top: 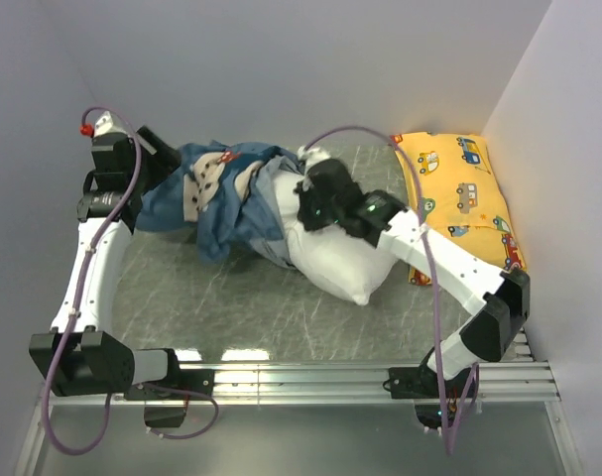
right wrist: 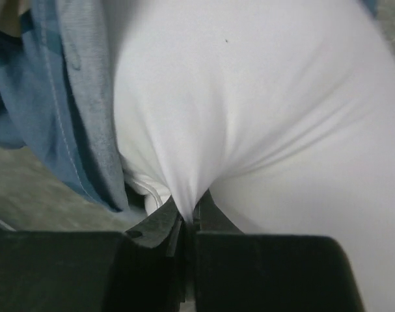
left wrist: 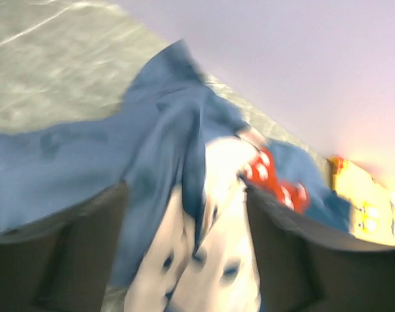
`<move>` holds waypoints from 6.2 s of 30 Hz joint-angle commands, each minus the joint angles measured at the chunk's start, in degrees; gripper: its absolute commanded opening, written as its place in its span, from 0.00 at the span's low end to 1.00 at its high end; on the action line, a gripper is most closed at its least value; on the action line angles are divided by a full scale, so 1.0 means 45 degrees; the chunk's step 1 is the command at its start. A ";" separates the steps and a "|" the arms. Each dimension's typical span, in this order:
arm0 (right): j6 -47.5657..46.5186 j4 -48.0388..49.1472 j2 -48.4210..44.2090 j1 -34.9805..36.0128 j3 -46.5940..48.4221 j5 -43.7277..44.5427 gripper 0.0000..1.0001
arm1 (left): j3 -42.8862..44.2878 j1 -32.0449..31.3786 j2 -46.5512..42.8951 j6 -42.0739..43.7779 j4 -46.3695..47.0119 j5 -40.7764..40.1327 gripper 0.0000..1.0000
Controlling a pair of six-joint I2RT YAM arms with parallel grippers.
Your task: Remove the pillowcase from the pillow
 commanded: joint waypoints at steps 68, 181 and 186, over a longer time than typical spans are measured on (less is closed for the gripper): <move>0.2554 0.1862 0.6203 -0.6445 0.1707 -0.5212 0.17 | 0.2656 -0.3493 0.0954 0.1519 0.0621 -0.3216 0.89; -0.1630 0.0707 0.6037 0.1020 0.3373 0.4360 0.22 | -0.6697 -0.0647 0.0426 -0.4262 0.4077 -0.1829 0.00; -0.0476 0.1334 0.3670 0.0120 0.0818 0.3344 0.00 | -0.6913 0.0567 0.0445 -0.4145 0.4234 -0.1594 0.00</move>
